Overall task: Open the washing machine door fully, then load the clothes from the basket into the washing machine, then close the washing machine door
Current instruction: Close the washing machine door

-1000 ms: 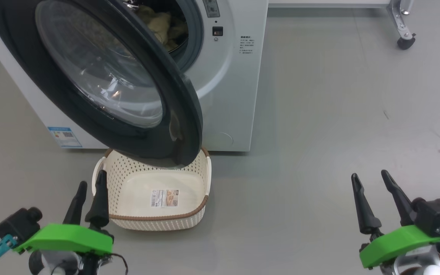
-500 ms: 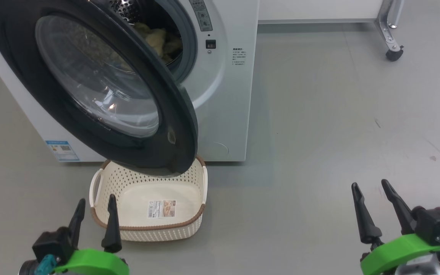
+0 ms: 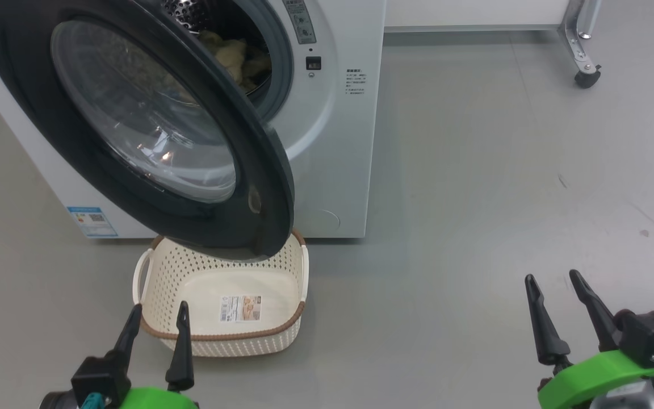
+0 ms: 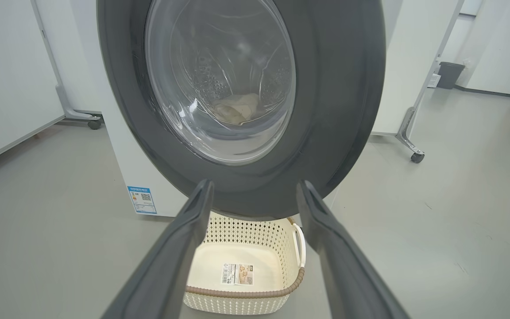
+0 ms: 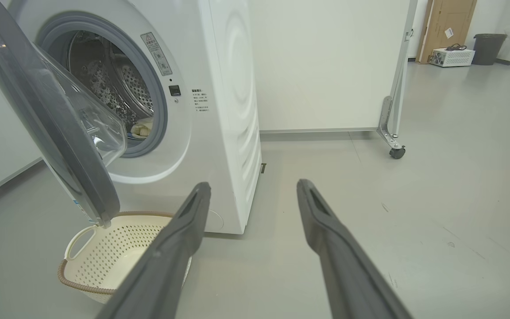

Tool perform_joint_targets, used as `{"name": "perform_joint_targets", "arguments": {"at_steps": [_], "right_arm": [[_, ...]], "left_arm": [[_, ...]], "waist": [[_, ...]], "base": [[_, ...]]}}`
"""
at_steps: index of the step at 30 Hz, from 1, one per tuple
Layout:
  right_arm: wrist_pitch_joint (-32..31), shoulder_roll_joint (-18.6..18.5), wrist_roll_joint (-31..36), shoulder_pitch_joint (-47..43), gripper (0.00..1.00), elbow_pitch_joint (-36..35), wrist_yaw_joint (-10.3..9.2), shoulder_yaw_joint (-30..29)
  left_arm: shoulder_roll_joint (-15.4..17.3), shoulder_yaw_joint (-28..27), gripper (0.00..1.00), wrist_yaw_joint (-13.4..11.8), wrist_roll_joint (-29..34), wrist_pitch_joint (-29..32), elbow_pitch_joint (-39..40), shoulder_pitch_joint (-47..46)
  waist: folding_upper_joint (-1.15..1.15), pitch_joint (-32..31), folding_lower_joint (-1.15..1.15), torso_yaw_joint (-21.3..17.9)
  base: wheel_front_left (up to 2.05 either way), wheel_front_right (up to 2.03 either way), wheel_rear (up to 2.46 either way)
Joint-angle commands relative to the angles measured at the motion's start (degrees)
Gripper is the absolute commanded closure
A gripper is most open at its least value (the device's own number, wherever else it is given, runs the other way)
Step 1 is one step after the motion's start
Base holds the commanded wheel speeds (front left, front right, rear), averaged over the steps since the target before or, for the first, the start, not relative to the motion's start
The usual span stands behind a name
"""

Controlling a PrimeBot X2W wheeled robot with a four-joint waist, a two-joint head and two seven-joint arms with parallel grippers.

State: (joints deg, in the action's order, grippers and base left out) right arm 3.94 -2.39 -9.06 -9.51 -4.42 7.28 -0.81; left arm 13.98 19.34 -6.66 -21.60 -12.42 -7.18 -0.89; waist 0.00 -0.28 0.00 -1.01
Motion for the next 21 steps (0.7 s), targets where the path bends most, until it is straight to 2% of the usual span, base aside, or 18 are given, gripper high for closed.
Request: {"name": "perform_joint_targets", "arguments": {"at_steps": [1,21], "right_arm": [[0.0,-0.49,-0.04,1.49,0.0,-2.04,0.21,0.96],[-0.12,-0.49,0.02,1.75,0.0,-2.01,0.21,0.71]], "left_arm": [[1.35,-1.83,0.0,-0.29,0.45,-0.49,2.09,-1.87],[1.44,-0.71,0.0,-1.4,0.79,-0.21,1.94,-2.1]], "waist": [[0.0,-0.03,0.0,0.01],[0.0,-0.21,0.0,0.12]], "base": [[0.0,0.0,0.0],[0.0,0.0,0.0]]}}
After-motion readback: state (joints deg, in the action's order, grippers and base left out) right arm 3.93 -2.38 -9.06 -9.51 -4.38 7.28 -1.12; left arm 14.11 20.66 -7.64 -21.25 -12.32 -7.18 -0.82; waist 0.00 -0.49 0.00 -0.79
